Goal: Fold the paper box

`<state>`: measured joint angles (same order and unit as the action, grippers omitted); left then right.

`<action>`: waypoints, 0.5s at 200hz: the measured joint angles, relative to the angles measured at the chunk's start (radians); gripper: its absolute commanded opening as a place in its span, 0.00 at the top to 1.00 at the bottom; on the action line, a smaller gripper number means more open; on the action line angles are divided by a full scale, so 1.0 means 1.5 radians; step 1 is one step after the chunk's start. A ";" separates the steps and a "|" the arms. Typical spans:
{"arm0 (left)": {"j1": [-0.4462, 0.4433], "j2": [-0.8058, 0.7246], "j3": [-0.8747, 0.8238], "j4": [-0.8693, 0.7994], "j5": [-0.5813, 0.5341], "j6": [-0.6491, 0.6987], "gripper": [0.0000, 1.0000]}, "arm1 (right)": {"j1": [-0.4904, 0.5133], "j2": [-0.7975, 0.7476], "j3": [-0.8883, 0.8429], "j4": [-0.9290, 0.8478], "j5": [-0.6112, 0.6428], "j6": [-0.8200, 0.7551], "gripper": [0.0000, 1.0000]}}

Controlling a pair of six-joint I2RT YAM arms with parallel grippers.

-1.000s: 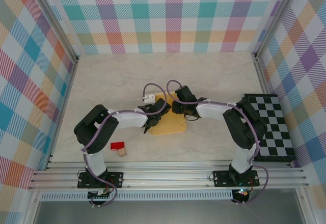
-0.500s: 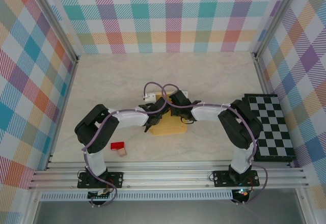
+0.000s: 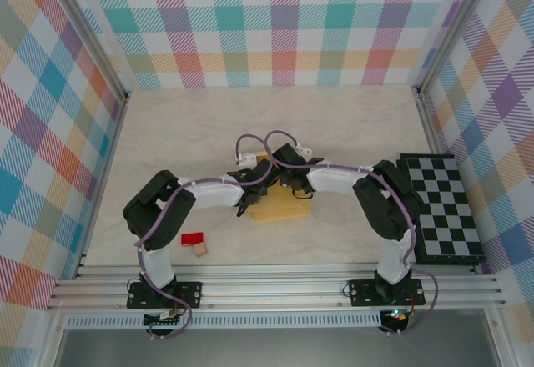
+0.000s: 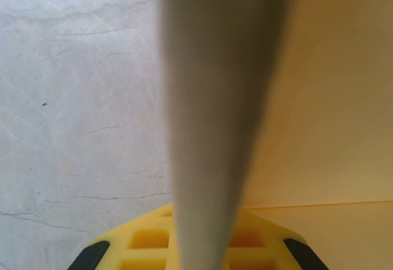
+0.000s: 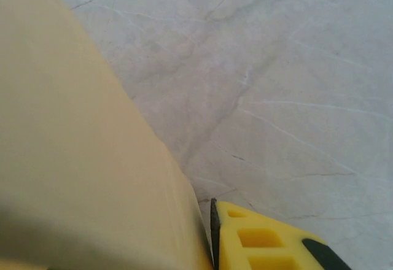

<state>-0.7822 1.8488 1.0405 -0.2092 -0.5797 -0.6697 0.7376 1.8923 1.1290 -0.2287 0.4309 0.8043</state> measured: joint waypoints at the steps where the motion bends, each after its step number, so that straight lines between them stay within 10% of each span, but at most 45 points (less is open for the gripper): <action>1: 0.000 0.000 0.000 0.000 0.000 0.000 0.88 | 0.000 -0.001 -0.002 0.003 -0.001 0.000 0.78; 100: 0.000 0.020 0.017 -0.022 -0.034 -0.003 0.88 | -0.053 -0.178 -0.126 0.095 -0.131 -0.038 0.69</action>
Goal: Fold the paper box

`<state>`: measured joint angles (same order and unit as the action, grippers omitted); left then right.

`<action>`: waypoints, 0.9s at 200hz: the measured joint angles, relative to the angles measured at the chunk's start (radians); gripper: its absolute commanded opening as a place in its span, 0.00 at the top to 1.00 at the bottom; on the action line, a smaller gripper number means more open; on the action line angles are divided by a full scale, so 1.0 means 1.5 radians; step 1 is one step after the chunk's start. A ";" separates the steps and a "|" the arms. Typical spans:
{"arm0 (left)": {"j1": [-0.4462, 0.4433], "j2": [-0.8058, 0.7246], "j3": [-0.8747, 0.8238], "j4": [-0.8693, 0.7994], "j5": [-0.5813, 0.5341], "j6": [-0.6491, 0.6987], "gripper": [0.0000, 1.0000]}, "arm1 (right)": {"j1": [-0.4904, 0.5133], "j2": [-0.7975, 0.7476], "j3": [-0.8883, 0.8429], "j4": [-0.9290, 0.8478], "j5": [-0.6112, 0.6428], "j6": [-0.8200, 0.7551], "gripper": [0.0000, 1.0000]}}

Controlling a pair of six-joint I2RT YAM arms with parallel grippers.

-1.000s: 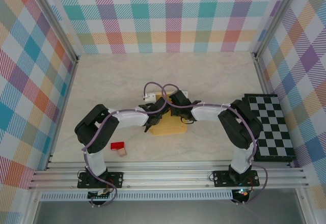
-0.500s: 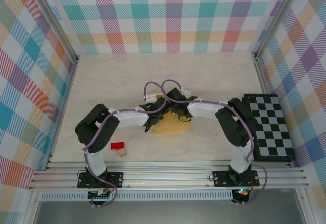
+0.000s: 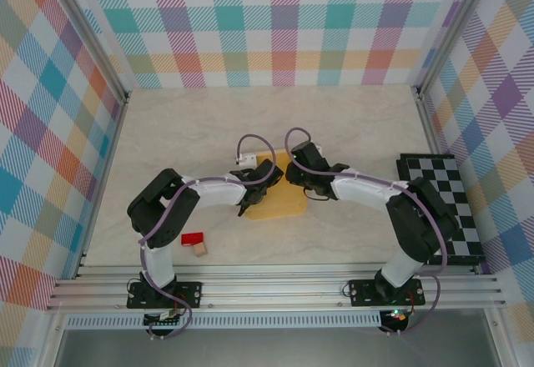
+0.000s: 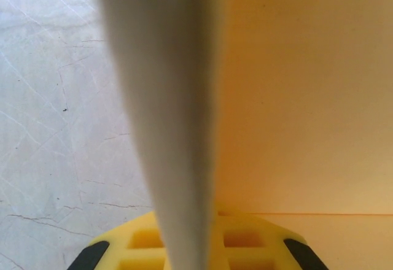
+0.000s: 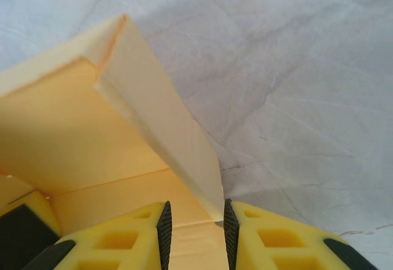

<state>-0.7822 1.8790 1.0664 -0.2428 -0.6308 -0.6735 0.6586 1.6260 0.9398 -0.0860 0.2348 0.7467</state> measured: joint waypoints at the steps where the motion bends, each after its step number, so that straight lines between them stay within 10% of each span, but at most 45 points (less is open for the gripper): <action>1: 0.000 0.000 0.000 0.000 0.000 0.000 0.88 | -0.001 -0.001 -0.001 0.000 -0.001 -0.001 0.69; 180: 0.006 0.000 0.004 -0.014 0.008 0.007 0.88 | -0.094 0.067 0.047 0.122 -0.217 -0.212 0.83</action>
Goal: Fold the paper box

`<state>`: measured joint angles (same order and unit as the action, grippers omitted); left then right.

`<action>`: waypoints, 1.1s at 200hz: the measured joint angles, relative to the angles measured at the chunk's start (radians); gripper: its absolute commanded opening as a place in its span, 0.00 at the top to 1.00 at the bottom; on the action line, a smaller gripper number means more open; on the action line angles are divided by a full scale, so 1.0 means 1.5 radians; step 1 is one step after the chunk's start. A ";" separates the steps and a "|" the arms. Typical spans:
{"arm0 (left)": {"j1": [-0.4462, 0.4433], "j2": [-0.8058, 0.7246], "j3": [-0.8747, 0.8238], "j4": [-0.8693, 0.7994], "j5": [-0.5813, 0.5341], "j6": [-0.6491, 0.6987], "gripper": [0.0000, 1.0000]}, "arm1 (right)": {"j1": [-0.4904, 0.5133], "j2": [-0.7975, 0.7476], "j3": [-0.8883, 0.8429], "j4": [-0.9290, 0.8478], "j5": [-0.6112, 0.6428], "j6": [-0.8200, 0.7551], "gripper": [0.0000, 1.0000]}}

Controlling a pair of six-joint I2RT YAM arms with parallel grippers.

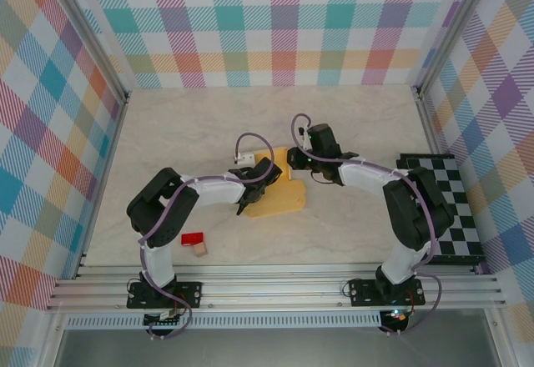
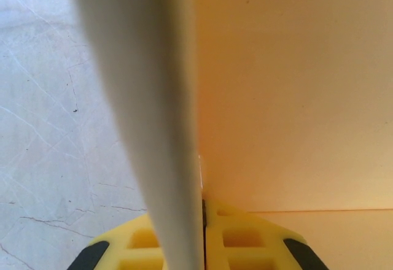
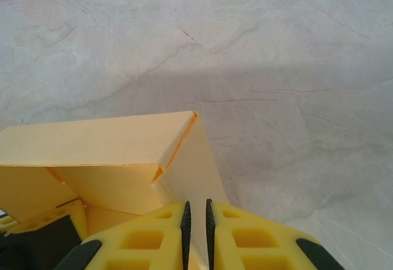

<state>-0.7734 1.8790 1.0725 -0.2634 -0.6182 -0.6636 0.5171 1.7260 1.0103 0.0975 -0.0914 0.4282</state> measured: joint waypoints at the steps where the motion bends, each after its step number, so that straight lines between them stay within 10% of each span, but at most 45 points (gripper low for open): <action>1: 0.000 0.000 0.000 0.000 0.000 0.000 0.88 | 0.000 0.001 0.001 0.000 0.000 0.000 0.83; 165: -0.002 0.004 0.000 0.030 -0.014 0.031 0.88 | -0.025 -0.108 0.009 -0.142 0.061 0.054 0.71; 220: -0.005 -0.005 -0.103 0.230 -0.025 0.103 0.87 | -0.047 -0.107 0.084 -0.213 0.008 0.096 0.69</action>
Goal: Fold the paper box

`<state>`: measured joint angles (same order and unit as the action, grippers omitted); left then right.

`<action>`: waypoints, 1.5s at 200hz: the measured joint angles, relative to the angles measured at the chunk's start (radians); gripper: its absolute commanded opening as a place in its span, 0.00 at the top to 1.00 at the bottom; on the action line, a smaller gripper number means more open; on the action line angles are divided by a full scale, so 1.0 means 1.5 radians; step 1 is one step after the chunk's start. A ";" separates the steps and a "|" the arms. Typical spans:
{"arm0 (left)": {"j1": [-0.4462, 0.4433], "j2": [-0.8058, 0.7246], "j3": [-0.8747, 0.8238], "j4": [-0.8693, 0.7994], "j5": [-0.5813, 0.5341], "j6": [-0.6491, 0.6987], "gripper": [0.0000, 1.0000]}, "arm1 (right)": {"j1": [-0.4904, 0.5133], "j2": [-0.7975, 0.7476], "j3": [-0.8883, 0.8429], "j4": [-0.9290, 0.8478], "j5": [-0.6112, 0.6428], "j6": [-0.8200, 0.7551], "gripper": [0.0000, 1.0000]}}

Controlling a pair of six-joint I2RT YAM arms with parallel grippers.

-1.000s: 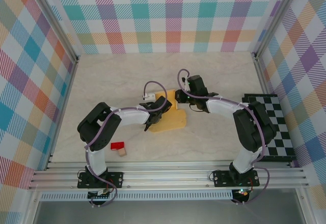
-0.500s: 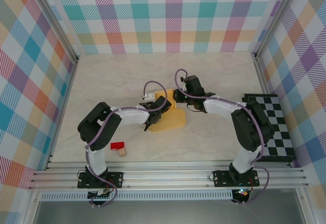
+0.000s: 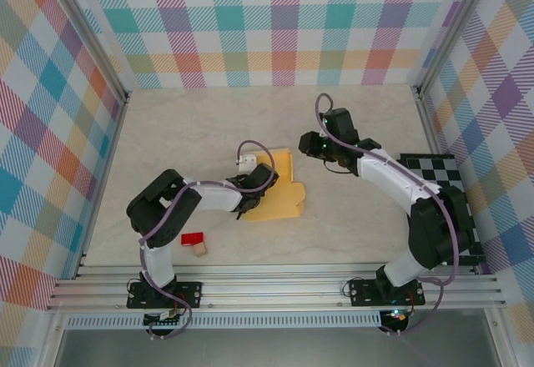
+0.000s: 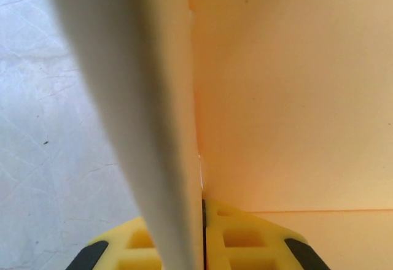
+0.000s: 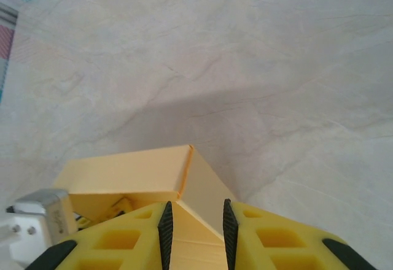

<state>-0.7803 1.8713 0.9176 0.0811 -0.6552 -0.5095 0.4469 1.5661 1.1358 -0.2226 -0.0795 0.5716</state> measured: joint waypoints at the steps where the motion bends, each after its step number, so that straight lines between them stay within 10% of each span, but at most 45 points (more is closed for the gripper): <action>1: 0.000 -0.001 -0.003 0.007 0.000 0.003 0.87 | 0.000 0.002 0.001 0.000 -0.003 0.002 0.69; 149: -0.007 -0.007 -0.081 0.212 -0.013 0.126 0.87 | 0.010 0.041 -0.067 0.056 -0.097 0.085 0.81; 221: -0.007 -0.013 -0.083 0.214 0.021 0.126 0.57 | 0.037 0.007 -0.118 0.101 -0.054 0.082 0.83; 300: -0.008 -0.209 -0.117 0.122 0.073 0.075 0.49 | 0.068 -0.028 -0.156 0.117 0.036 0.073 0.82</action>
<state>-0.7918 1.5574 0.7414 0.2642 -0.5461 -0.3969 0.5488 1.5234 0.9016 -0.0467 -0.0261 0.6815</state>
